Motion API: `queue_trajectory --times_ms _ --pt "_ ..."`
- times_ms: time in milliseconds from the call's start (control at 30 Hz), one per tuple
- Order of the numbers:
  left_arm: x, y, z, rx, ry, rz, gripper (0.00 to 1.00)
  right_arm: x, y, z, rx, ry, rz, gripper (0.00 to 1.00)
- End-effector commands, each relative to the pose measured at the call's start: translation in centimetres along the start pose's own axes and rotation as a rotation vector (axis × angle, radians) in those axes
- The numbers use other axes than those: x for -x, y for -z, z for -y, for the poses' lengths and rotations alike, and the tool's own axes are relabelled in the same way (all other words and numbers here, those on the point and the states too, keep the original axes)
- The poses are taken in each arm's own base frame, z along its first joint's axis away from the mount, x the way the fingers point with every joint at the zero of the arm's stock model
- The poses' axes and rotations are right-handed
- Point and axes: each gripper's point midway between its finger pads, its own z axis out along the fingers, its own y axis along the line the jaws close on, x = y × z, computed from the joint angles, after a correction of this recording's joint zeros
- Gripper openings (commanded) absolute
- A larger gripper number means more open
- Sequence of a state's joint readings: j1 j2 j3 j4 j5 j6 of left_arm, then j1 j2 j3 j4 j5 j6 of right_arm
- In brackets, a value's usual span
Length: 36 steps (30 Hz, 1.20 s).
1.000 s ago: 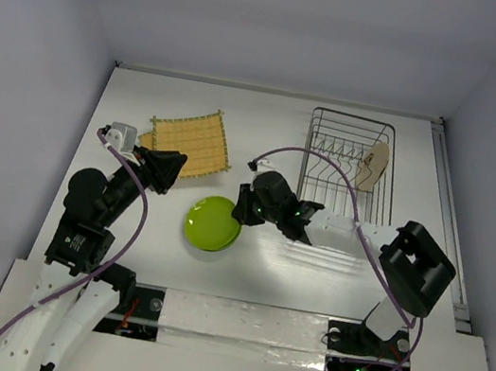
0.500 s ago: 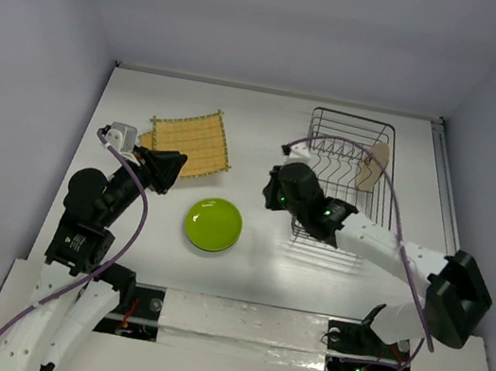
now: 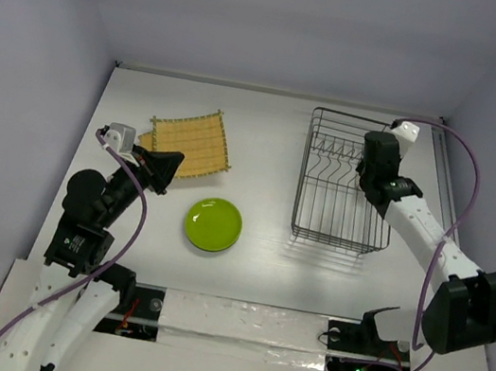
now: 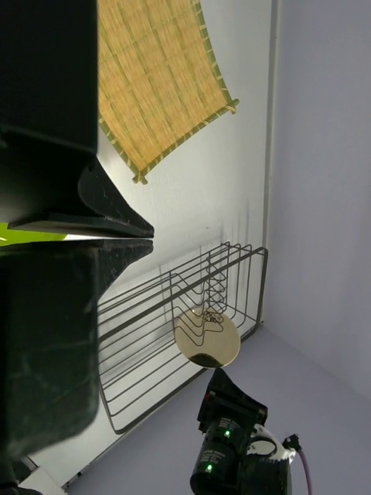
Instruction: Unload the plates from the dish rack
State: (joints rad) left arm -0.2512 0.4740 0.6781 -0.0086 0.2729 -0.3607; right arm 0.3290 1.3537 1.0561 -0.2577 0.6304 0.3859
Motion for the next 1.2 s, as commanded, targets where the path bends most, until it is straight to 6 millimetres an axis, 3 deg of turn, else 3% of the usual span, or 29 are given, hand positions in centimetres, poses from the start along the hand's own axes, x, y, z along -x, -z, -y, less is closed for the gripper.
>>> queue_trajectory --times_ms 0,267,500,667,800,967,1167 --pt "2.8 0.4 1.2 -0.036 -0.022 0.085 0.04 2.4 -1.4 2.6 -0.121 0.006 0.035 0.37" --pt "2.7 0.4 1.4 -0.040 -0.024 0.081 0.14 2.4 -4.0 4.2 -0.188 0.056 0.007 0.37" --pt "2.6 0.3 1.3 -0.038 -0.023 0.079 0.15 2.2 -5.9 2.8 -0.141 0.095 -0.014 0.36" --pt "2.7 0.3 1.3 -0.036 -0.025 0.080 0.16 0.6 -7.2 2.7 -0.159 0.124 -0.059 0.32" --pt "2.6 0.3 1.3 -0.038 -0.026 0.076 0.16 0.2 -7.3 2.9 -0.171 0.129 -0.066 0.28" --pt "2.6 0.3 1.3 -0.039 -0.023 0.075 0.16 0.6 -6.9 3.5 -0.194 0.140 -0.059 0.11" --pt "2.6 0.2 1.4 -0.043 -0.022 0.075 0.16 3.4 -4.5 4.0 -0.182 0.105 -0.005 0.02"
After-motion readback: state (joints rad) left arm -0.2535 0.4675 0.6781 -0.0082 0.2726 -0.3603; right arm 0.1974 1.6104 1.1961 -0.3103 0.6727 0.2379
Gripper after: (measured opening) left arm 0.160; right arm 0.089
